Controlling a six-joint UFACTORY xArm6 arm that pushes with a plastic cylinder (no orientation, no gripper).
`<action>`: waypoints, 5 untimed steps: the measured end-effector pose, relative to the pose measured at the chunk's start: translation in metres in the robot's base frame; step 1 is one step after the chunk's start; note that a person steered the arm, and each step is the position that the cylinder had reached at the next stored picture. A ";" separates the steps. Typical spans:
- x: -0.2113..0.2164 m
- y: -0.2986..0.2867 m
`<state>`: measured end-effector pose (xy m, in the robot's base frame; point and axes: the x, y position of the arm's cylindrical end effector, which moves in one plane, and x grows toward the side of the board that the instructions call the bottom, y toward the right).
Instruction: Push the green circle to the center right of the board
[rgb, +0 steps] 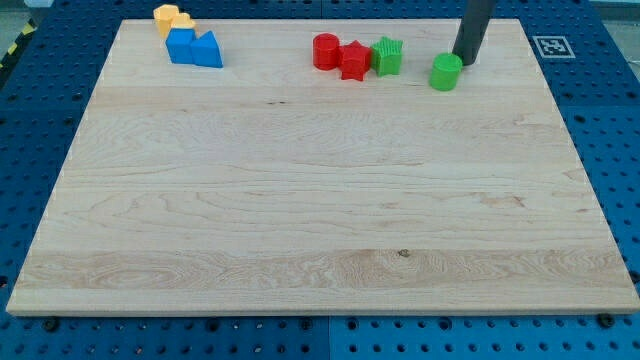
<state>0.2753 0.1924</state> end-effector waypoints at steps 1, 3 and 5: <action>0.007 -0.008; 0.062 -0.011; 0.028 -0.021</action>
<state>0.3028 0.1714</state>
